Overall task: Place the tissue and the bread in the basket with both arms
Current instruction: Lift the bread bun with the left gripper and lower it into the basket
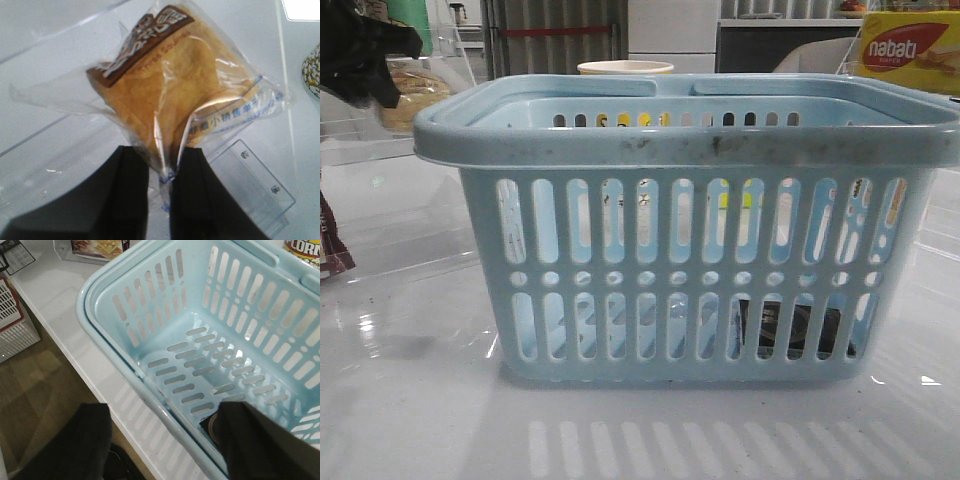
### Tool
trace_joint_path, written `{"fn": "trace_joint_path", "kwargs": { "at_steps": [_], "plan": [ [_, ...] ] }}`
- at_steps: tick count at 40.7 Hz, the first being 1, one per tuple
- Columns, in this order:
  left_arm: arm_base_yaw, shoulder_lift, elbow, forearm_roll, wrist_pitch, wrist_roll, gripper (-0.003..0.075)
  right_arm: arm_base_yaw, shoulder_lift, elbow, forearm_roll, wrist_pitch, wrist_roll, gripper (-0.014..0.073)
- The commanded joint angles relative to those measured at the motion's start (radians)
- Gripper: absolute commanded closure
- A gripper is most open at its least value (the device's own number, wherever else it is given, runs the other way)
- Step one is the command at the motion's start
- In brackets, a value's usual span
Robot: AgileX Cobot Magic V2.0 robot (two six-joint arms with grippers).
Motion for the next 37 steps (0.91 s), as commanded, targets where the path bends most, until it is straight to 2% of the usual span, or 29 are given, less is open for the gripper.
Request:
{"fn": "trace_joint_path", "kwargs": {
  "at_steps": [1, 3, 15, 26, 33, 37],
  "plan": [
    [0.001, -0.047, -0.034, -0.004, -0.066, -0.006, 0.0606, 0.000, -0.017, -0.026, 0.033, -0.044, -0.011, 0.0043],
    [0.001, -0.047, -0.034, -0.004, -0.062, -0.006, 0.0628, 0.000, -0.017, -0.026, 0.033, -0.044, -0.011, 0.0043],
    [0.001, -0.120, -0.034, -0.010, -0.018, -0.006, 0.0627, 0.000, -0.017, -0.026, 0.033, -0.044, -0.011, 0.0043],
    [-0.004, -0.247, -0.034, -0.096, 0.111, -0.006, 0.0627, 0.000, -0.017, -0.026, 0.033, -0.044, -0.011, 0.0043],
    [-0.056, -0.325, -0.034, -0.096, 0.193, -0.004, 0.0627, 0.000, -0.017, -0.026, 0.033, -0.044, -0.011, 0.0043],
    [-0.120, -0.368, -0.031, -0.096, 0.212, 0.054, 0.0627, 0.000, -0.017, -0.026, 0.033, -0.044, -0.011, 0.0043]
  ]
}}
